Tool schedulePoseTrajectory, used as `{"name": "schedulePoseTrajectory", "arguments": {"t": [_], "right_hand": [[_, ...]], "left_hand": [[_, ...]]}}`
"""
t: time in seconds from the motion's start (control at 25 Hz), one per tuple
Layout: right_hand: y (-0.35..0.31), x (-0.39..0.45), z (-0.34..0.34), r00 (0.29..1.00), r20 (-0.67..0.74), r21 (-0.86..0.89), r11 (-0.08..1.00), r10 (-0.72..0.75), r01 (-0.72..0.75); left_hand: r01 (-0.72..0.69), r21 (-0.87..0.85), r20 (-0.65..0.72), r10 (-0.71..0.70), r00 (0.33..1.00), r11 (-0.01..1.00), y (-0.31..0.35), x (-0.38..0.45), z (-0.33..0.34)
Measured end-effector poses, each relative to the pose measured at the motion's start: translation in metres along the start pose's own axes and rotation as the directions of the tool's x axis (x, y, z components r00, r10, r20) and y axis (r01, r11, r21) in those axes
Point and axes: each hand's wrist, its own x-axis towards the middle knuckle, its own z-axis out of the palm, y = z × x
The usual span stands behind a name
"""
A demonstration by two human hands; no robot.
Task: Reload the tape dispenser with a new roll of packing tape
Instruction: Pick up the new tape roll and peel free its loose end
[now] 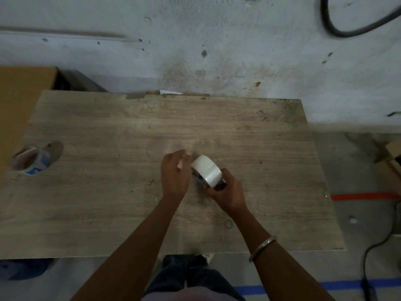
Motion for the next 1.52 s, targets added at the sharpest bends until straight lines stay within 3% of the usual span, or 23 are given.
{"name": "schedulePoseTrajectory", "arguments": {"t": [0.08, 0.16, 0.44, 0.8, 0.96, 1.08, 1.28, 1.4, 1.52], "right_hand": [[0.000, -0.001, 0.002, 1.000, -0.021, 0.009, 1.000, 0.006, -0.006], [-0.001, 0.000, 0.003, 0.999, -0.027, 0.038, 0.999, 0.021, -0.020], [-0.001, 0.000, 0.004, 0.998, -0.048, 0.052, 0.998, 0.041, -0.039], [0.005, -0.002, 0.003, 0.996, -0.039, 0.036, 0.996, 0.078, -0.076], [0.022, -0.007, -0.005, 0.993, -0.005, 0.014, 0.993, 0.119, -0.119], [0.027, -0.010, -0.007, 0.994, -0.010, -0.013, 0.994, 0.105, -0.105], [0.017, -0.011, -0.014, 1.000, 0.007, -0.032, 0.999, -0.004, 0.004], [0.004, -0.009, -0.019, 0.991, -0.105, -0.018, 0.997, -0.080, 0.079], [-0.005, 0.001, -0.017, 0.988, -0.150, -0.010, 0.999, -0.038, 0.037]], "left_hand": [[-0.304, 0.112, 0.175, 0.282, 0.943, 0.946, 0.008, -0.009, -0.001], [-0.427, 0.189, 0.204, 0.389, 0.898, 0.885, 0.008, -0.013, 0.004], [-0.442, 0.193, 0.057, 0.439, 0.897, 0.876, 0.014, -0.020, 0.010], [-0.480, 0.299, 0.151, 0.455, 0.877, 0.825, 0.019, -0.020, 0.013], [-0.599, 0.252, 0.383, 0.490, 0.783, 0.760, 0.006, -0.016, 0.013], [-0.609, 0.207, 0.448, 0.480, 0.755, 0.766, 0.002, -0.016, 0.011], [-0.512, 0.128, 0.392, 0.431, 0.813, 0.849, 0.002, -0.018, 0.009], [-0.489, 0.080, 0.395, 0.423, 0.816, 0.869, 0.003, -0.016, 0.006], [-0.475, 0.070, 0.401, 0.411, 0.819, 0.877, 0.008, -0.017, 0.004]]}}
